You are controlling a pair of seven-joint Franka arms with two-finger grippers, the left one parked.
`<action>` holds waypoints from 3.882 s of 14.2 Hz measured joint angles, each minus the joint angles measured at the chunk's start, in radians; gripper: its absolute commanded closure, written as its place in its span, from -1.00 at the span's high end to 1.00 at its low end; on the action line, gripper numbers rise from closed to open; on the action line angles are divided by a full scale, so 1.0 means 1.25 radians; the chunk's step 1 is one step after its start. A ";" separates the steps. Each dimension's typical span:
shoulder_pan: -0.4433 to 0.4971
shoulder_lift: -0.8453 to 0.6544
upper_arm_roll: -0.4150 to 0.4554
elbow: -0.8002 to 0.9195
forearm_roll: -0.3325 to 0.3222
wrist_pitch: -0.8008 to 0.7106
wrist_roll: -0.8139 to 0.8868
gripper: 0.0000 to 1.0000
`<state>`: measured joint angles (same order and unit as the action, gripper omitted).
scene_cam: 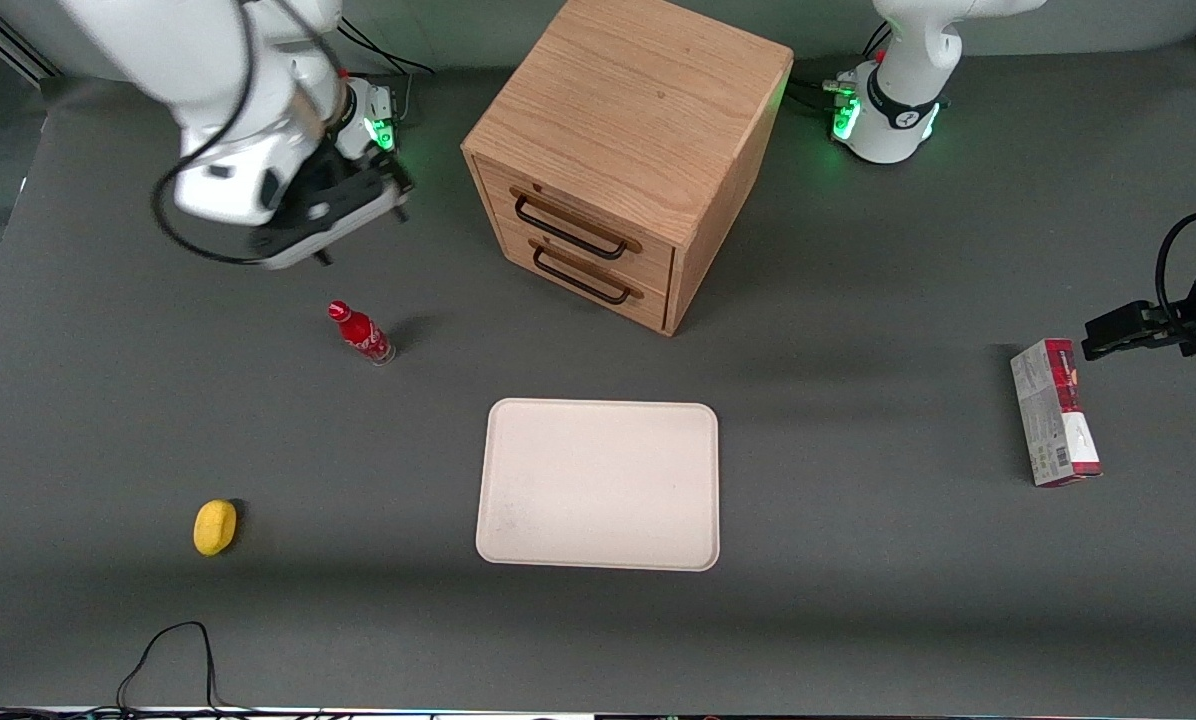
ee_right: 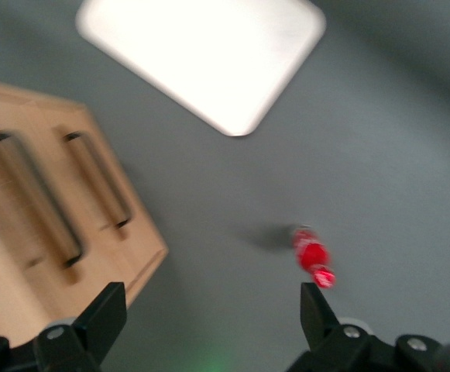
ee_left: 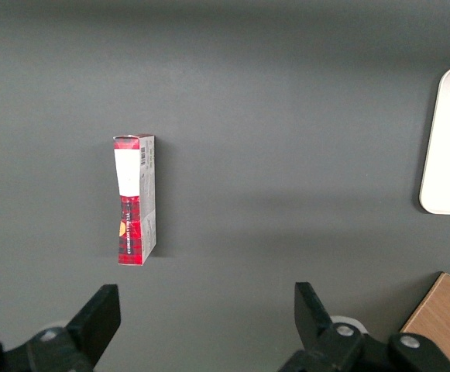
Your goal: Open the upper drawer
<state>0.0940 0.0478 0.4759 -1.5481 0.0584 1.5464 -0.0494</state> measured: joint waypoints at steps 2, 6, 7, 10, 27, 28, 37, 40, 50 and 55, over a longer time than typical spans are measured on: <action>0.001 0.031 0.045 0.025 0.069 -0.023 -0.032 1.00; 0.018 0.087 0.074 0.034 0.127 -0.031 -0.085 1.00; 0.021 0.103 0.081 0.033 0.128 -0.029 -0.088 1.00; 0.024 0.144 0.092 0.008 0.128 0.024 -0.104 1.00; 0.046 0.194 0.108 -0.229 0.081 0.393 -0.156 1.00; 0.047 0.198 0.109 -0.229 0.070 0.398 -0.156 1.00; 0.030 0.218 0.014 -0.168 -0.052 0.415 -0.240 1.00; 0.023 0.247 -0.046 -0.116 -0.052 0.416 -0.293 1.00; 0.013 0.350 -0.085 0.036 -0.126 0.417 -0.300 1.00; 0.011 0.348 -0.114 0.137 -0.126 0.319 -0.299 1.00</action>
<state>0.1076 0.4831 0.3331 -1.3764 -0.0990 1.9456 -0.4225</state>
